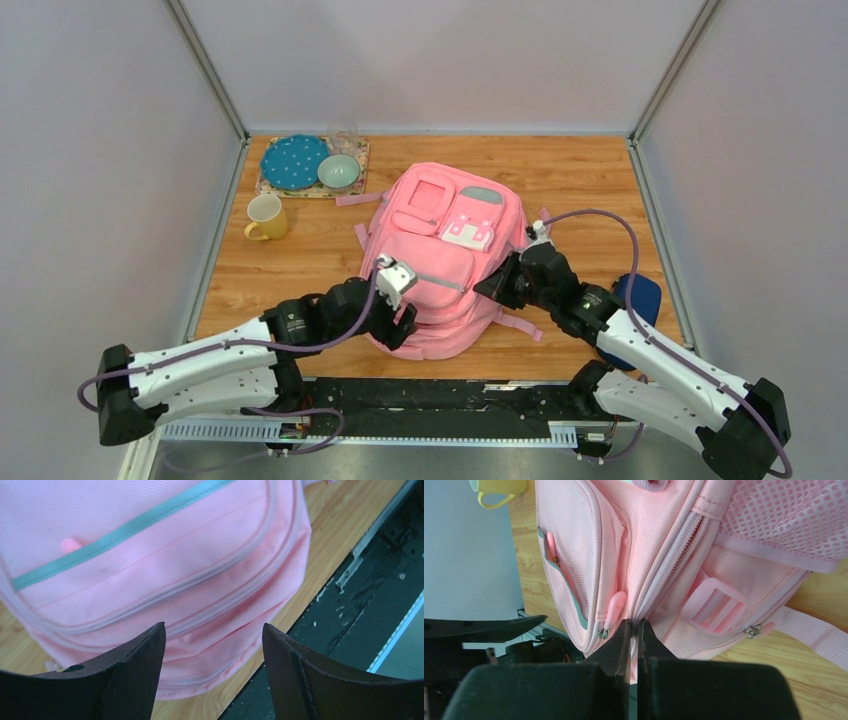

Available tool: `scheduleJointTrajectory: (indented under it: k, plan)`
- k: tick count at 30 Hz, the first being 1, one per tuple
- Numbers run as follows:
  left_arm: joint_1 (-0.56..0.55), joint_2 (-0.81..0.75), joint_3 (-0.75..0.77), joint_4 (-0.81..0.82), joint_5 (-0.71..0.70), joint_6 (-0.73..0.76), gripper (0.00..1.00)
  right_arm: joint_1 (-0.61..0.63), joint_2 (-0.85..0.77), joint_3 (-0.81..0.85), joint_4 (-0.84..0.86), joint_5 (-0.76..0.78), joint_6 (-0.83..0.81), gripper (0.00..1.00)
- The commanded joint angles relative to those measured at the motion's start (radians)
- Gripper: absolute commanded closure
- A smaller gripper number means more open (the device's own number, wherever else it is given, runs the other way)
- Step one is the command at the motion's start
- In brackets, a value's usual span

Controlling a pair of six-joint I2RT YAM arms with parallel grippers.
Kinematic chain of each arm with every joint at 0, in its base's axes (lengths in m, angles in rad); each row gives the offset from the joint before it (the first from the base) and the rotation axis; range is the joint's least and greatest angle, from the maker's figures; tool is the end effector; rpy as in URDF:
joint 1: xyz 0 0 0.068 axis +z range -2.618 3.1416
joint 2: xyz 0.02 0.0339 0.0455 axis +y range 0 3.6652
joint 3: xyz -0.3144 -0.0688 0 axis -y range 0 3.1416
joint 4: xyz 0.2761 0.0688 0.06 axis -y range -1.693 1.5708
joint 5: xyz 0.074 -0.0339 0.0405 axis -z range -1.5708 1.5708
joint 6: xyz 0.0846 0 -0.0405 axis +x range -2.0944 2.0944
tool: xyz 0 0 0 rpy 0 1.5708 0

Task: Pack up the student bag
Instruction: Unzip the student bag at the center of the board.

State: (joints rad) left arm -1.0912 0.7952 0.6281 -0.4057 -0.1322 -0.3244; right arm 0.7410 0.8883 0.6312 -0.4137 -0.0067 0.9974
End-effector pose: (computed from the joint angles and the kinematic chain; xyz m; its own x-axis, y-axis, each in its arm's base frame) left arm 0.1090 -0.1854 0.2657 -0.5011 0.2786 -0.8193 0.7054 0.6800 -0.2001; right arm 0.1680 0.1545 0.2467 -0.8191 0.3892 -0.4214 0.0170 0.7508 0.6603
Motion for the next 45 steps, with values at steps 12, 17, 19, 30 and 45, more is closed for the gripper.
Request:
scheduleJointTrajectory:
  k: [12, 17, 19, 30, 45]
  plan:
    - [-0.226, 0.134, -0.039, 0.271, -0.283, 0.449, 0.20, 0.001, -0.015, 0.160, 0.085, -0.088, -0.003, 1.00]
    - [-0.226, 0.105, -0.088, 0.378, -0.383, 0.495, 0.20, 0.000, -0.026, 0.163, 0.059, -0.079, -0.016, 1.00]
    - [-0.226, 0.087, -0.109, 0.399, -0.400, 0.515, 0.20, 0.000, -0.025, 0.162, 0.056, -0.082, -0.016, 1.00]
    - [-0.226, -0.011, -0.113, 0.409, -0.351, 0.484, 0.21, 0.001, -0.012, 0.167, 0.058, -0.081, -0.020, 1.00]
    - [-0.226, -0.027, -0.139, 0.323, -0.284, 0.481, 0.19, 0.001, -0.022, 0.183, 0.052, -0.084, -0.023, 1.00]
